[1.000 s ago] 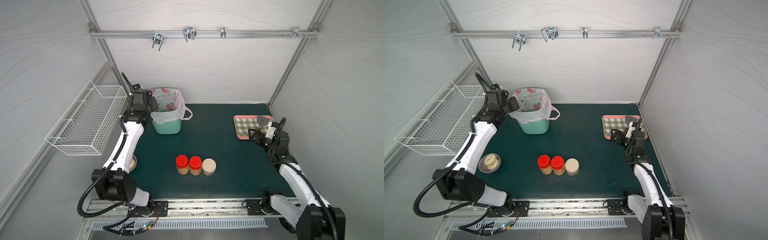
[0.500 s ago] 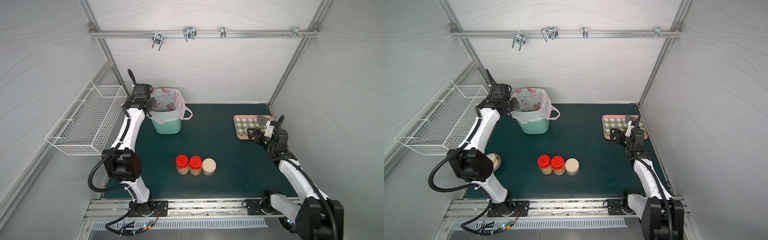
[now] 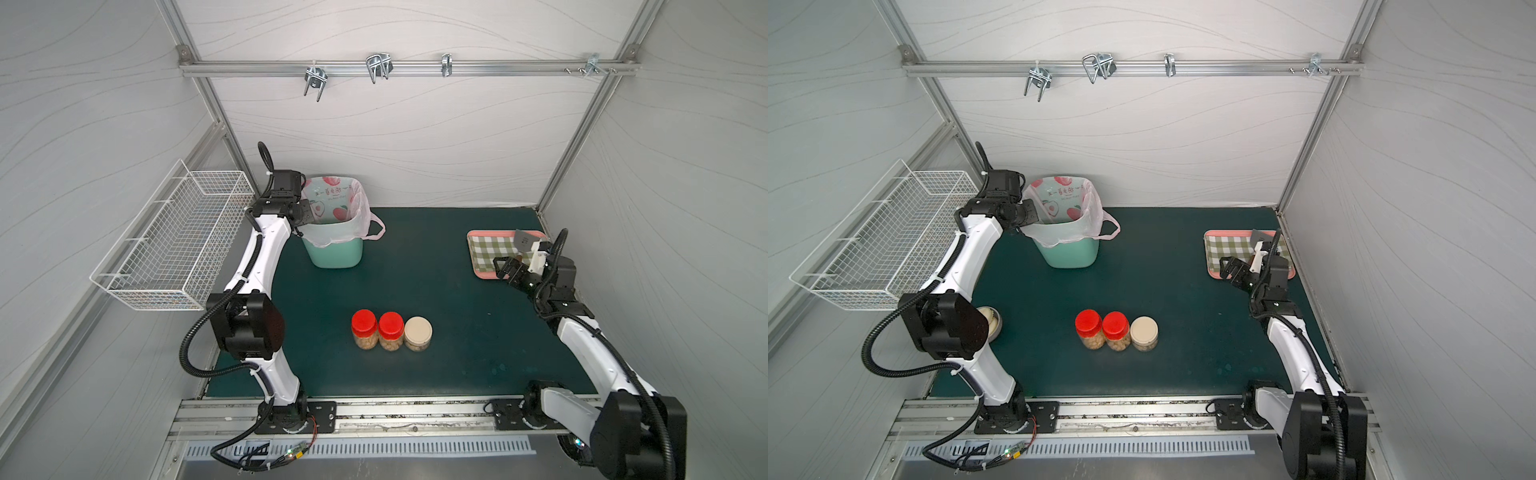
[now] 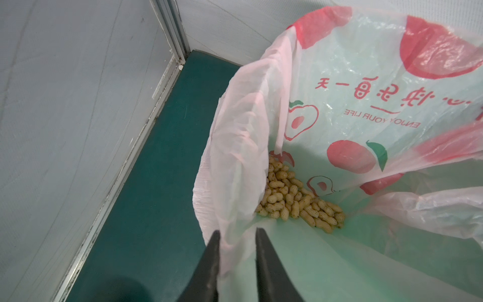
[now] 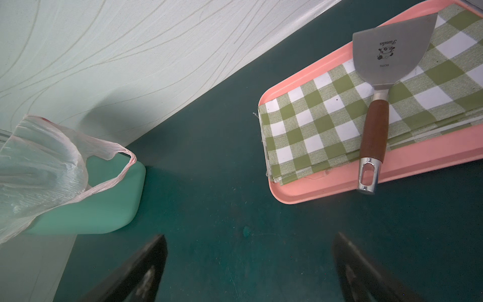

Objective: Empty moldy peanuts from jars
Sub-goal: Move the trash bin to the center of the board.

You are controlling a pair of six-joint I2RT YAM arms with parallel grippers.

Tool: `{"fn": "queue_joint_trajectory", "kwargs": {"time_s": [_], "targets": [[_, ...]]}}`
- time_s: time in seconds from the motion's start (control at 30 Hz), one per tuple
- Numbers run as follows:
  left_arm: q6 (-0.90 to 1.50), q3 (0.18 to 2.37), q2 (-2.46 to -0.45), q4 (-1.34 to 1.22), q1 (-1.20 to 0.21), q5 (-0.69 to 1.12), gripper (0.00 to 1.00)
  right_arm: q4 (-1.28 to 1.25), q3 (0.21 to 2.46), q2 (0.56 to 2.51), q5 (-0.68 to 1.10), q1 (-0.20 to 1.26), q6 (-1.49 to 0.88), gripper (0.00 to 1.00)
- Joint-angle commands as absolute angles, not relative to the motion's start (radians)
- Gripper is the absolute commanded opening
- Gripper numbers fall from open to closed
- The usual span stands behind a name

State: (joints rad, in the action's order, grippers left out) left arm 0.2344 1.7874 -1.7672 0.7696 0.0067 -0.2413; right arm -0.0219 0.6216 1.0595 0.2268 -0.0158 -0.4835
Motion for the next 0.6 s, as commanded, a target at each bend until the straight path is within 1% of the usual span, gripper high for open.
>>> {"fn": "queue_joint_trajectory", "kwargs": {"time_s": [0.0,0.1,0.23,0.37,0.57], "targets": [[0.256,1.81,-1.767,0.782,0.006,-0.244,0.15,-0.014,0.644,1.063,0.242,-0.025,-0.493,0.99],[0.294,1.798,-1.741,0.771,0.006,-0.233,0.12,-0.012,0.644,1.063,0.243,-0.028,-0.494,0.99],[0.345,1.756,-1.698,0.755,0.005,-0.232,0.05,-0.01,0.644,1.061,0.245,-0.032,-0.494,0.99],[0.38,1.729,-1.668,0.764,0.003,-0.228,0.0,-0.009,0.644,1.058,0.248,-0.034,-0.494,0.99],[0.437,1.691,-1.62,0.784,-0.013,-0.175,0.0,-0.003,0.643,1.053,0.248,-0.038,-0.495,0.99]]}}
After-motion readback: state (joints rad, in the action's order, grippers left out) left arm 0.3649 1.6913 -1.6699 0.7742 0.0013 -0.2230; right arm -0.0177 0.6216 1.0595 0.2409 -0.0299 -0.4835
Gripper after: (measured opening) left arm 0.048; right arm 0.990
